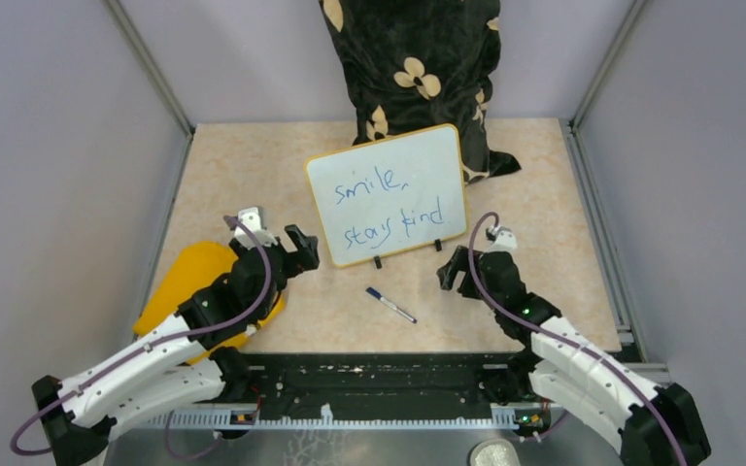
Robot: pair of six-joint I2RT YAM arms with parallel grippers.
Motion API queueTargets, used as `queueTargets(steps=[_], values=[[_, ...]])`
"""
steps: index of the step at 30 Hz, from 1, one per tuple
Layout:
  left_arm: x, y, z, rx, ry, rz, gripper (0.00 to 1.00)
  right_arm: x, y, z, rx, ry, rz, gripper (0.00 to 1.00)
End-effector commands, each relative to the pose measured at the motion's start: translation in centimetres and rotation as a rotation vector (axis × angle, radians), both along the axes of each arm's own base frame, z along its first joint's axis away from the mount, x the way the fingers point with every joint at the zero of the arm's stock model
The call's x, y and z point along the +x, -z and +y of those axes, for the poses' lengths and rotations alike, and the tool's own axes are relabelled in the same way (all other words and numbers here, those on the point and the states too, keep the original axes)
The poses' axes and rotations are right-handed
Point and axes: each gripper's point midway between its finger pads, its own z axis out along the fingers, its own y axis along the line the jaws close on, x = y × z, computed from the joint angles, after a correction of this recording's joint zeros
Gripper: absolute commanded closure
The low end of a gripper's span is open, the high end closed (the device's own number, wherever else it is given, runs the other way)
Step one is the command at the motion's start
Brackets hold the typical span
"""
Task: Write a sentence on the whiteboard
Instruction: Reset both arms
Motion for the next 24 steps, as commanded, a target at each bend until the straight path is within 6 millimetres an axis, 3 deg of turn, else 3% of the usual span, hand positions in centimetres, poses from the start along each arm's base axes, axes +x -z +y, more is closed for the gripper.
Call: queueTargets(steps=[1, 4, 9, 12, 15, 19, 22, 24], values=[[0.1, 0.3, 0.3, -0.12, -0.125, 0.082, 0.01, 2.7, -8.4, -2.4, -0.017, 0.153, -0.205, 0.15], [0.4, 0.5, -0.8, -0.105, -0.102, 0.116, 0.01, 3.5, -13.5, -4.2, -0.069, 0.24, -0.335, 0.13], [1.7, -1.9, -2.5, -0.064, -0.077, 0.097, 0.01, 4.0, -20.3, -7.7, -0.186, 0.438, -0.457, 0.04], [2.2, -3.7, -3.4, -0.118, -0.082, 0.096, 0.01, 3.6, -24.1, -10.2, -0.257, 0.685, -0.498, 0.03], [2.4, -5.0, -3.8, -0.207, -0.113, 0.098, 0.01, 3.6, -27.3, -10.3, -0.362, 0.815, -0.512, 0.01], [3.0, -6.5, -3.9, -0.17, -0.097, 0.046, 0.01, 4.7, -29.2, -8.3, -0.341, 0.799, -0.49, 0.01], [3.9, -7.1, -2.3, 0.029, -0.122, -0.017, 0.01, 5.5, -29.4, -6.7, -0.31, 0.722, -0.501, 0.01], [4.1, -6.5, -0.9, 0.147, -0.155, -0.035, 0.01, 5.8, -28.5, -5.8, -0.32, 0.634, -0.522, 0.01]])
